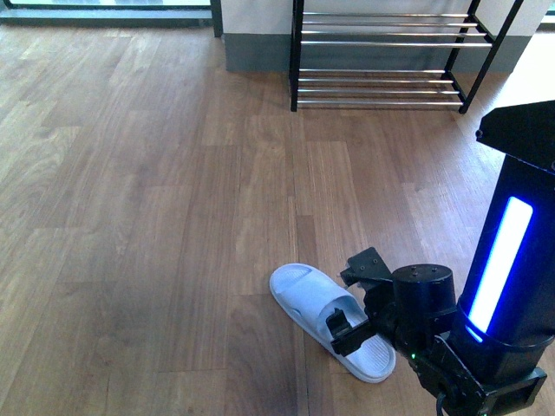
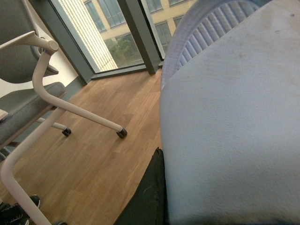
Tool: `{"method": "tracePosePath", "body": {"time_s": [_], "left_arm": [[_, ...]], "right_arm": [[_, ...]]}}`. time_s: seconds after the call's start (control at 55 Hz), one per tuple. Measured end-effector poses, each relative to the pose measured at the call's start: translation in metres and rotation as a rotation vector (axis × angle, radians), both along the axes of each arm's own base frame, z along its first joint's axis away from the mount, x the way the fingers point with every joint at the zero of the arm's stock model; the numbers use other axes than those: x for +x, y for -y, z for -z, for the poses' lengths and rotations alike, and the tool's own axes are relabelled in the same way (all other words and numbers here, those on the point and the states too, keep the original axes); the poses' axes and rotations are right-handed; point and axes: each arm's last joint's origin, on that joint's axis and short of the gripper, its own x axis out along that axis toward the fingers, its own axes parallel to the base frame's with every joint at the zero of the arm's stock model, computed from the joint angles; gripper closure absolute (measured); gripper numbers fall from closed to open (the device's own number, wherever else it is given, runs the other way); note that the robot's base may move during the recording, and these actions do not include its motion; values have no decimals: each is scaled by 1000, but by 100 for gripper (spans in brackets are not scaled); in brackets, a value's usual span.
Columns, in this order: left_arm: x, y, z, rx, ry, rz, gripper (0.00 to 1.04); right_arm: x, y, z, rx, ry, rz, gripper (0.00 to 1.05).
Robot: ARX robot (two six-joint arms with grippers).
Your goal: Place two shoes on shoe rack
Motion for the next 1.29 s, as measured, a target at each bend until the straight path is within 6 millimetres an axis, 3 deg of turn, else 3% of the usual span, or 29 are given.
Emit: {"method": "tracePosePath", "body": {"time_s": [0.2,0.437,0.546,0.692,0.892,1.037,1.128,1.201,1.292], "left_arm": [[0,0,0,0,0,0,103],[0,0,0,0,0,0,103],[0,0,0,0,0,0,103],[0,0,0,0,0,0,103],[0,0,0,0,0,0,103],[0,0,0,0,0,0,103],[0,0,0,0,0,0,103],[0,0,0,0,0,0,103],[0,0,0,0,0,0,103]], "right_arm": [[9,-8,14,-14,17,4,9],[15,-15,22,-17,46,34,50],[11,-13,27,-29,45,60,76],[5,-7,28,-32,39,84,100],[-5,5,20,-34,28,128,103],[-10,15,-1,-45,40,135,103],[-9,24,-26,-61,83,117,103],[-4,38,-80,-72,188,106,103],[-3,49,-125,-97,267,109,103]]}}
